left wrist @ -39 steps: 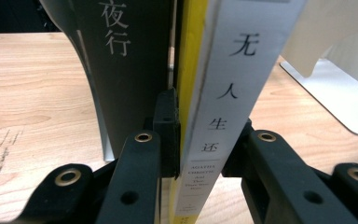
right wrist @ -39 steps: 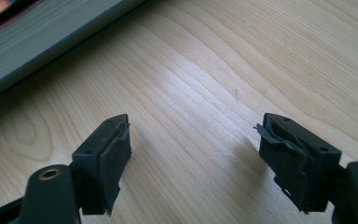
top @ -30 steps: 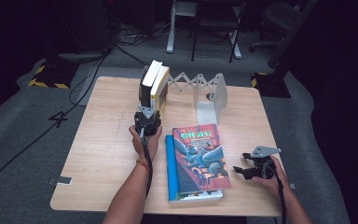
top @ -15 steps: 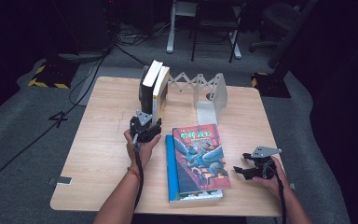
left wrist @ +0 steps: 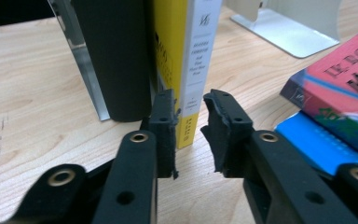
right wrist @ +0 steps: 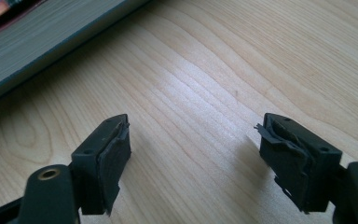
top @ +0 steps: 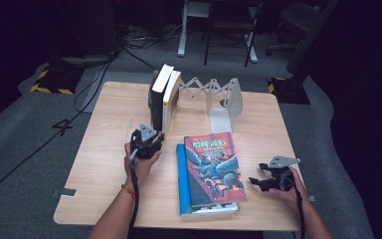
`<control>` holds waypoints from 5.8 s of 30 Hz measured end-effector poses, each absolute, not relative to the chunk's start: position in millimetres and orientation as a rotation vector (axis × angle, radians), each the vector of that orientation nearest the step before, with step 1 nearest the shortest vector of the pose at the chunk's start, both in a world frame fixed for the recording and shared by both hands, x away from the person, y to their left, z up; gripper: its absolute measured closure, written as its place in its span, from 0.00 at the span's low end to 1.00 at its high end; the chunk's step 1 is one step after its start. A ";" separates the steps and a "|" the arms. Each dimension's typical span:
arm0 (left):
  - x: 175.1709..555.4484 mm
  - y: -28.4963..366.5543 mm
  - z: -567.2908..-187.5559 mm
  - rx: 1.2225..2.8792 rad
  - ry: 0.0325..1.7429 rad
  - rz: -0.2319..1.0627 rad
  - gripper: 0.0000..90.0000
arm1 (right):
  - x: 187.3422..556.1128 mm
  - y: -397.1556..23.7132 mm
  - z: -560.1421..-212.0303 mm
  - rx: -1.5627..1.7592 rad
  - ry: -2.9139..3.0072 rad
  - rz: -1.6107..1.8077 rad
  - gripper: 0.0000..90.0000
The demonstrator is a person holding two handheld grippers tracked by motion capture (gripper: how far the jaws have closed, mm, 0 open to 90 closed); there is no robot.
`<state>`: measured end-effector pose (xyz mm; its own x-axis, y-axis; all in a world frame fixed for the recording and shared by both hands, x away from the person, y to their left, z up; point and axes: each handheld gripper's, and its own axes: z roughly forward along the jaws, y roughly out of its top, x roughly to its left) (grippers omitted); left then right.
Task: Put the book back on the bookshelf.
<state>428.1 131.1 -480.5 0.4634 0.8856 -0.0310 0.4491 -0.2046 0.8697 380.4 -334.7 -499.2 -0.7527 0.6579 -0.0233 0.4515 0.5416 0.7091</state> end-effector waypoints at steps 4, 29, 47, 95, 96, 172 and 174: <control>433.7 130.0 -485.9 1.824 1.149 0.606 0.85 | 380.2 -334.5 -499.2 0.922 2.494 1.025 0.28; 462.8 105.6 -479.8 1.814 1.261 0.659 0.86 | 380.0 -334.7 -499.1 0.921 2.494 1.024 0.28; 477.5 104.1 -476.4 1.809 1.293 0.670 0.88 | 379.9 -335.3 -499.2 0.924 2.494 1.026 0.28; 372.6 132.8 -478.5 2.176 0.793 0.433 0.47 | 373.9 -329.1 -491.4 0.895 2.499 1.031 0.30; 369.3 133.5 -479.6 2.185 0.787 0.423 0.44 | 372.9 -328.5 -489.8 0.891 2.499 1.040 0.30; 306.0 142.4 -504.1 2.275 0.750 0.287 0.22 | 367.5 -255.7 -452.3 0.786 2.712 1.093 0.23; 309.8 139.3 -503.5 2.274 0.755 0.309 0.22 | 374.3 -254.5 -453.9 0.806 2.728 1.097 0.19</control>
